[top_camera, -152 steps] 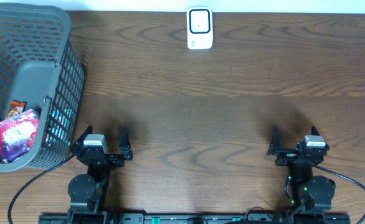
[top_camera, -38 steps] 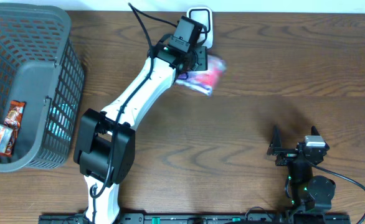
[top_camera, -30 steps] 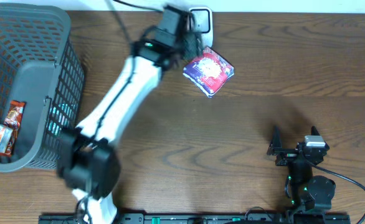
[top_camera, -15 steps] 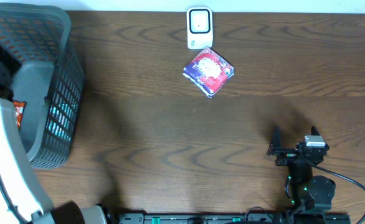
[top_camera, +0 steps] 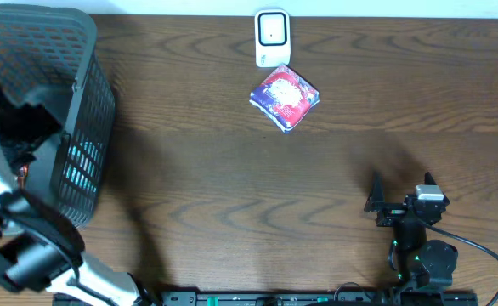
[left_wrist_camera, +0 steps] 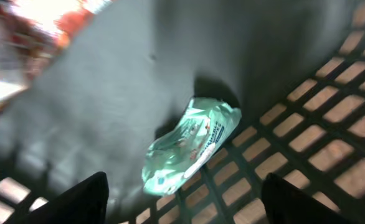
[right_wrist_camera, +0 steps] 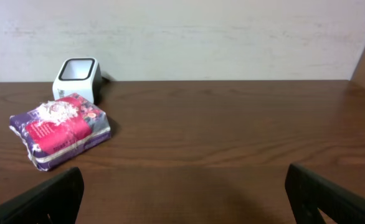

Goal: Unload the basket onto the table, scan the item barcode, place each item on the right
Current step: 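Reach the left gripper into the basket and grasp the mint-green wrapper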

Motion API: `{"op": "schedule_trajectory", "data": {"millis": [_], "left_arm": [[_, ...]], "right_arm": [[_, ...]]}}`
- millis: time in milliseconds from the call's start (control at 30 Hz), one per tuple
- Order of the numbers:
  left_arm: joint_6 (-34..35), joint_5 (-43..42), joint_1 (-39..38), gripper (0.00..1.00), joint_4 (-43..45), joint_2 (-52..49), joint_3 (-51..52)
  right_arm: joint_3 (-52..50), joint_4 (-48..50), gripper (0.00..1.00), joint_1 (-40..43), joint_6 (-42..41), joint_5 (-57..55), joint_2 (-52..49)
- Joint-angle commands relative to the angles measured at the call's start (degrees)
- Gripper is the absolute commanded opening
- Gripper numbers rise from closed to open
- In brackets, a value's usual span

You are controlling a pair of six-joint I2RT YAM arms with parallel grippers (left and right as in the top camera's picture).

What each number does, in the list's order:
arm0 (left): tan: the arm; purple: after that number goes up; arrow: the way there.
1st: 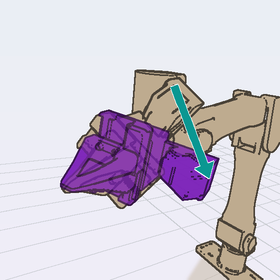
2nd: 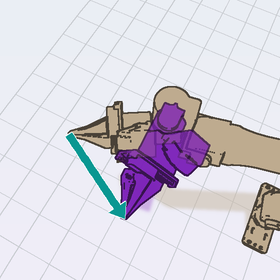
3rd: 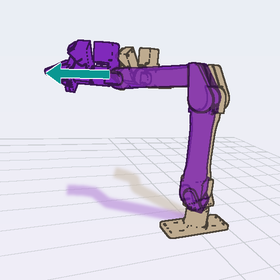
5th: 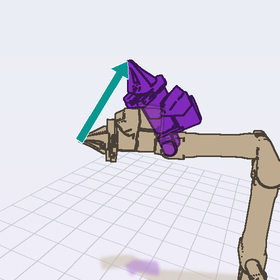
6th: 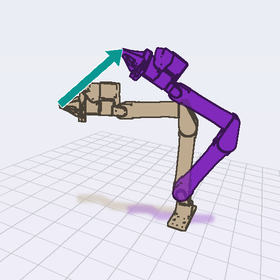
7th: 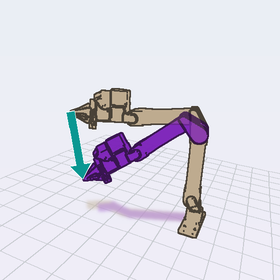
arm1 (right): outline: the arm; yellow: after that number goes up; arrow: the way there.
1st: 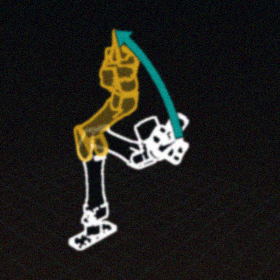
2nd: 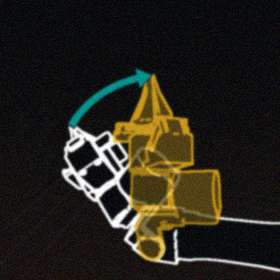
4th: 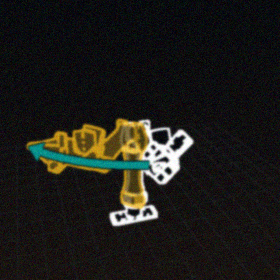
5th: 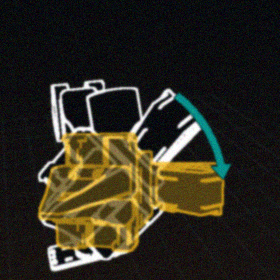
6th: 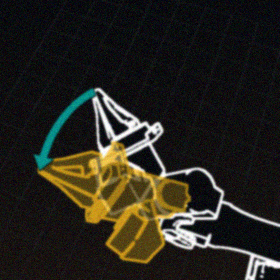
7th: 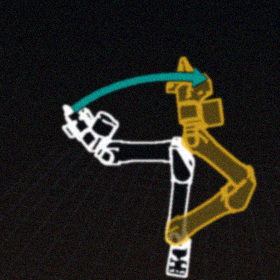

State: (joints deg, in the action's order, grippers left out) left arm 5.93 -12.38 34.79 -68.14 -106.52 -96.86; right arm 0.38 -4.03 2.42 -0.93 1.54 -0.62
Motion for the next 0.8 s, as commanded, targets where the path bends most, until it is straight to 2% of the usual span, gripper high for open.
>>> {"op": "schedule_trajectory", "data": {"millis": [0, 133, 267, 367, 433, 467, 633, 767], "left_arm": [[-3.96, -2.60, -0.55, 0.79, -1.51, -4.96, 0.46], [-4.00, -2.60, -0.52, 0.78, -1.95, -10.05, 1.77], [-4.44, -3.54, -0.61, 0.68, -1.88, -13.86, 4.26], [-6.54, -7.13, -0.63, 0.47, -1.62, -14.69, 5.62], [-6.54, -7.06, -0.63, 0.13, -1.38, -14.69, 6.45], [-6.40, -7.06, -0.63, 0.08, -1.38, -14.69, 6.40], [-4.13, -7.10, -0.11, 0.07, -4.22, -14.08, -0.48], [-0.81, -7.08, -0.11, 0.07, -9.20, -11.15, -17.05]], "right_arm": [[-0.07, -0.24, 0.99, 0.28, 0.59, 0.09, 0.31], [-0.07, -0.24, 0.99, 0.28, 0.57, 0.11, 0.28], [-0.07, -0.24, 0.99, 0.28, 0.57, 0.11, 0.31], [-0.07, -0.24, 0.99, 0.28, 0.57, 0.09, 0.31], [-0.07, -0.24, 0.99, 0.28, 0.59, 0.11, 0.28], [-0.07, -0.24, 0.99, 0.28, 0.57, 0.09, 0.28], [-0.07, -0.24, 0.99, 0.28, 0.57, 0.09, 0.28], [-0.07, -0.24, 0.99, 0.26, 0.57, 0.11, 0.28]]}}
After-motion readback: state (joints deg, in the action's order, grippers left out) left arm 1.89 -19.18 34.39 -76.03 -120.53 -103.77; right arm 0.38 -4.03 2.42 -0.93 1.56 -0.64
